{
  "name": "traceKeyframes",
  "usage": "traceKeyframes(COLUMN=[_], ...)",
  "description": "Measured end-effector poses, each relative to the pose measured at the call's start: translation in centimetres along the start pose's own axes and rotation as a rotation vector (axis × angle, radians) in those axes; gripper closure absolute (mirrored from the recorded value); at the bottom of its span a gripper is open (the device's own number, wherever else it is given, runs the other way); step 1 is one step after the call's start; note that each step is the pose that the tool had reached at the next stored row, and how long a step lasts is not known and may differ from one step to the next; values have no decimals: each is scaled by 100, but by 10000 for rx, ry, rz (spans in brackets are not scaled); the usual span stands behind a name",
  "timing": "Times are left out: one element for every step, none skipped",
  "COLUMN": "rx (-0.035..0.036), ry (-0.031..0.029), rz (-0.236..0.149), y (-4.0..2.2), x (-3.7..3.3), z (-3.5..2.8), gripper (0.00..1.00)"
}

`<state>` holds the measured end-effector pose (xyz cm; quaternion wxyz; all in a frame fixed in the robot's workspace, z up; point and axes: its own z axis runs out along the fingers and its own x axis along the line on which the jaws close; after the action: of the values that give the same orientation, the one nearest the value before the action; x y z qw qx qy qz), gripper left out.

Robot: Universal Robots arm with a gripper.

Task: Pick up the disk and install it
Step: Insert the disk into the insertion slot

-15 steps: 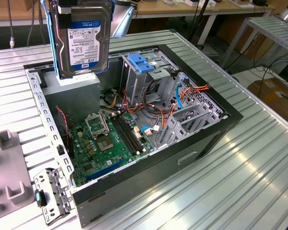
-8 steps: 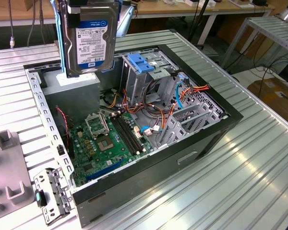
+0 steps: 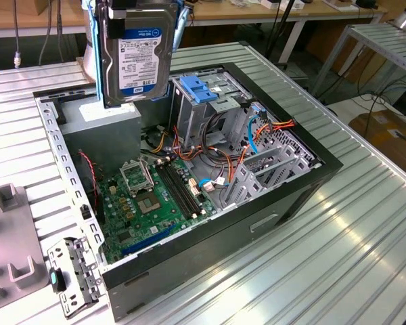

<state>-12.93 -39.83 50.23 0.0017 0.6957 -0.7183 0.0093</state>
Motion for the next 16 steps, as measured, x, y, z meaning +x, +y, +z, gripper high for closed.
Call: traceKeyframes(rx=[0, 1, 0, 0, 0, 0, 0, 1, 1, 0, 0, 0, 0, 1, 0, 0], ry=[0, 0, 1, 2, 2, 3, 3, 3, 3, 4, 3, 3, 4, 2, 3, 3], rz=[0, 0, 0, 0, 0, 0, 0, 1, 0, -1, -1, 0, 0, 1, 1, 1], y=[-14, -30, -53, -71, -87, -103, -108, -109, -110, -110, -110, -110, -110, -110, -110, -110], x=[0, -1, -2, -2, -3, -3, -3, -1, 5, 9, 14, 23, 28, 32, 32, 32], z=[1, 2, 1, 2, 2, 2, 3, 3, 3, 3, 3, 3, 3, 4, 4, 3], gripper=[63, 63, 63, 63, 63, 63, 63, 63, 63, 63, 63, 63, 63, 63, 63, 63])
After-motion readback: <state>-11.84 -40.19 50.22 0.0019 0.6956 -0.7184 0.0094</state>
